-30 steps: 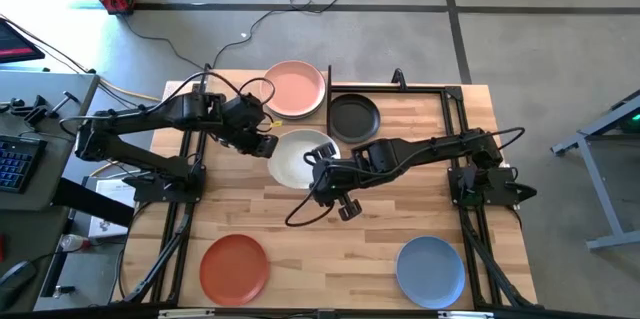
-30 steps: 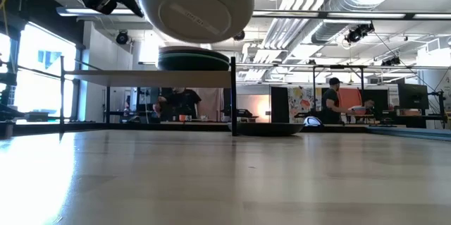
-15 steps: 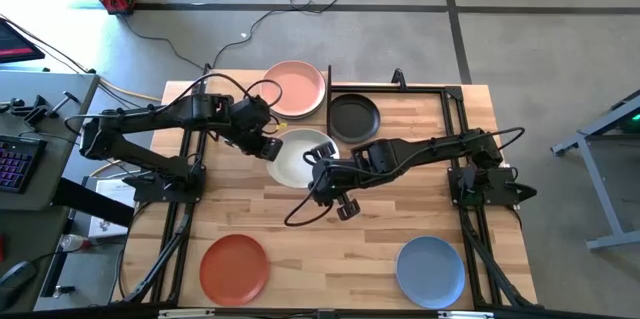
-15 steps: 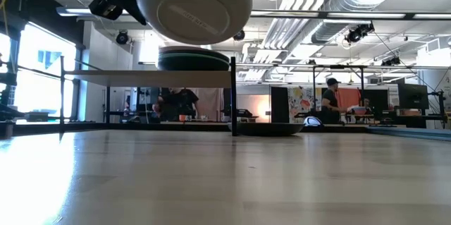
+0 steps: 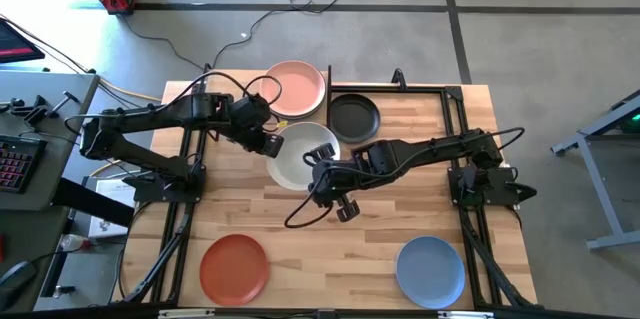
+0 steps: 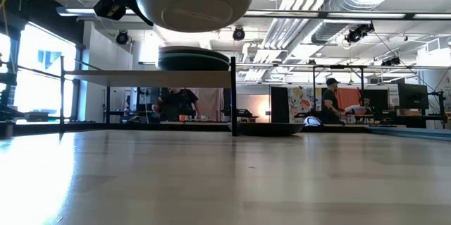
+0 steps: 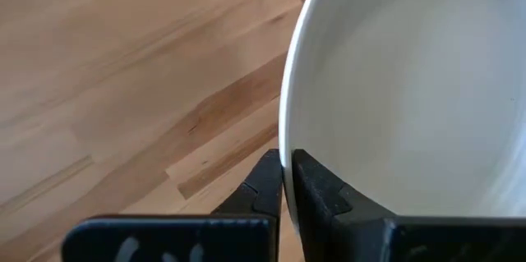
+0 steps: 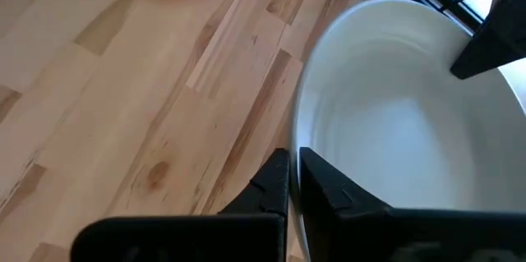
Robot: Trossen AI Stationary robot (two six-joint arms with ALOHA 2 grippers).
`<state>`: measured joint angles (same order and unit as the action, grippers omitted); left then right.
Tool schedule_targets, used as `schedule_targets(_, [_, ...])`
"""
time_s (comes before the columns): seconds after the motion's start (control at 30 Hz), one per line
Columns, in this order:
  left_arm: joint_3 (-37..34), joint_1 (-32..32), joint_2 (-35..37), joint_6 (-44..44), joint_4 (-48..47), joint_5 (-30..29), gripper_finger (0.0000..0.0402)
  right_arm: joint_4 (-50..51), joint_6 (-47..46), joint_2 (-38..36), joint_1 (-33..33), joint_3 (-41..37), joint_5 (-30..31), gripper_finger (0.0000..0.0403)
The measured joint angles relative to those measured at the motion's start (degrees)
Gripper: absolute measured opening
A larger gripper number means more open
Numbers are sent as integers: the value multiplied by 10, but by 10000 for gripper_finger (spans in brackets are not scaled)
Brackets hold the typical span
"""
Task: Place and stack plates onto a shelf
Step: Put the white plate on the shelf
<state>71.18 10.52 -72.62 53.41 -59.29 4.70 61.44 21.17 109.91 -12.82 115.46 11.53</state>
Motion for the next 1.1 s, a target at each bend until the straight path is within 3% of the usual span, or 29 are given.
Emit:
schedule_targets(0.33, [-1,0,0,-4,-13,2,5,33,-5,0,0,0,0,4])
schedule_targets(0.73, [-2,13,3,-5,-37,1,5,79,-1,-5,20,0,9,109])
schedule_targets(1.1, [-1,92,37,-21,-95,-12,5,157,-3,-17,67,0,9,119])
